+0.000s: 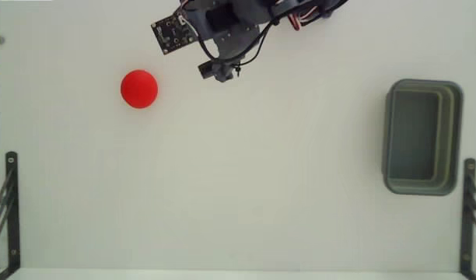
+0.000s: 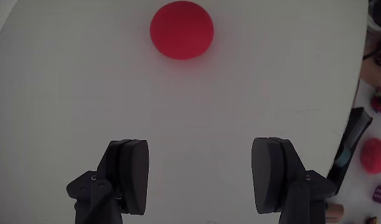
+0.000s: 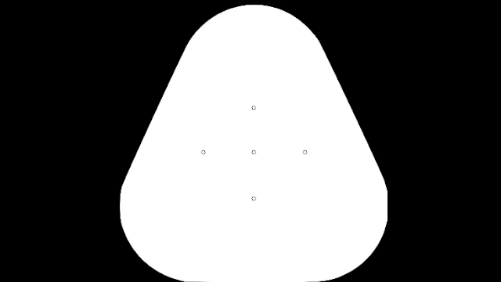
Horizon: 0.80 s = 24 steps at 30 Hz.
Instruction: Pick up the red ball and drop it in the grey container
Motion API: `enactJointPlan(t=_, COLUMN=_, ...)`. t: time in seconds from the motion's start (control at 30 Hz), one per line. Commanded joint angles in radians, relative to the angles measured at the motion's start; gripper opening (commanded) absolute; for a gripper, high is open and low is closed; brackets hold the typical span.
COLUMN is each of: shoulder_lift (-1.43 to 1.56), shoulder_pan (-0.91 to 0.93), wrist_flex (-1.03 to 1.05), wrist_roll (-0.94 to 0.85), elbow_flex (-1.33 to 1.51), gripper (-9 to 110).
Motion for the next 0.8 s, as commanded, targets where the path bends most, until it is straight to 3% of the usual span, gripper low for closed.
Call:
enactJointPlan(t=0.0, shoulder_lift=0.038, shoulder_pan=0.012, wrist_flex=0.019, wrist_roll=0.005, elbow_flex=0.005, gripper=110)
enactJointPlan(t=0.77, shoulder_lift=0.021, shoulder_pan=0.006, wrist_flex=0.004, wrist_roll=0.005, elbow_flex=0.003, gripper=110)
